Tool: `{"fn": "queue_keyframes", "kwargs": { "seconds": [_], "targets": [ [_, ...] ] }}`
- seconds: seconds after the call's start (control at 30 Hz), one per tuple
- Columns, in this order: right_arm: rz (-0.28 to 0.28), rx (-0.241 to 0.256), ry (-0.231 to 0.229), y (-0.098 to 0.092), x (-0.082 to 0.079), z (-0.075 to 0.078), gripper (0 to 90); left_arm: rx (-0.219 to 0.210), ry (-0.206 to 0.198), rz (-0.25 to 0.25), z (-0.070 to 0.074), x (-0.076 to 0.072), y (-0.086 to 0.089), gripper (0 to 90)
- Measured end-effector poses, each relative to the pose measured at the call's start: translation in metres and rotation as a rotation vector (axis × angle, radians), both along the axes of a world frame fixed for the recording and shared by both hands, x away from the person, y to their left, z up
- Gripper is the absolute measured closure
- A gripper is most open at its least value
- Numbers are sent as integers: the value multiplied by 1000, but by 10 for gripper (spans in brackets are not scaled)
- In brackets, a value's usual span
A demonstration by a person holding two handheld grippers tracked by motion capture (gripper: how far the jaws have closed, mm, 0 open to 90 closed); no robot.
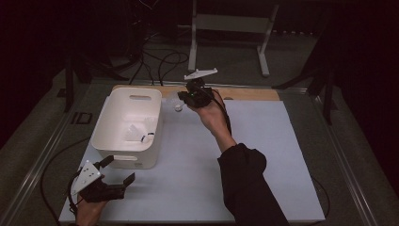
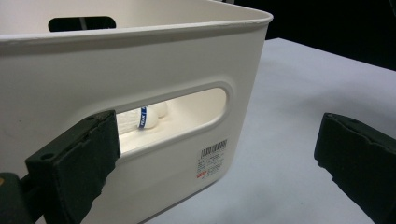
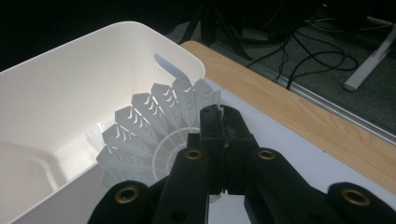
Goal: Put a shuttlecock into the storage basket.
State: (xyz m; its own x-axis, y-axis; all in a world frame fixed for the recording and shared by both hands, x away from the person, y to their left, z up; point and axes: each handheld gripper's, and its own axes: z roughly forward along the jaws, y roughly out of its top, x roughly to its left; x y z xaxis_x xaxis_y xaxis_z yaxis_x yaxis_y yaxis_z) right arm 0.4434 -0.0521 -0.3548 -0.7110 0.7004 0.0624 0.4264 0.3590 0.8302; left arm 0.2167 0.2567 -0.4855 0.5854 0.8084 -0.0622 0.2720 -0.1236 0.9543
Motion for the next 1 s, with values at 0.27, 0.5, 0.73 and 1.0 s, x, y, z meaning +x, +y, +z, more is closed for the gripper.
{"fn": "queue_keyframes", "kwargs": {
  "seconds": [0.27,0.5,0.73,1.0],
  "targets": [
    [18,7,-7,6,-2,3,890,3,-1,3,0,0,0,10],
    [26,14,-8,10,-3,5,890,6,0,4,0,0,0,10],
    [29,21,-13,13,-5,9,890,8,1,3,0,0,0,10],
    [29,28,-21,17,-5,13,890,8,0,3,0,0,0,10]
  ]
}}
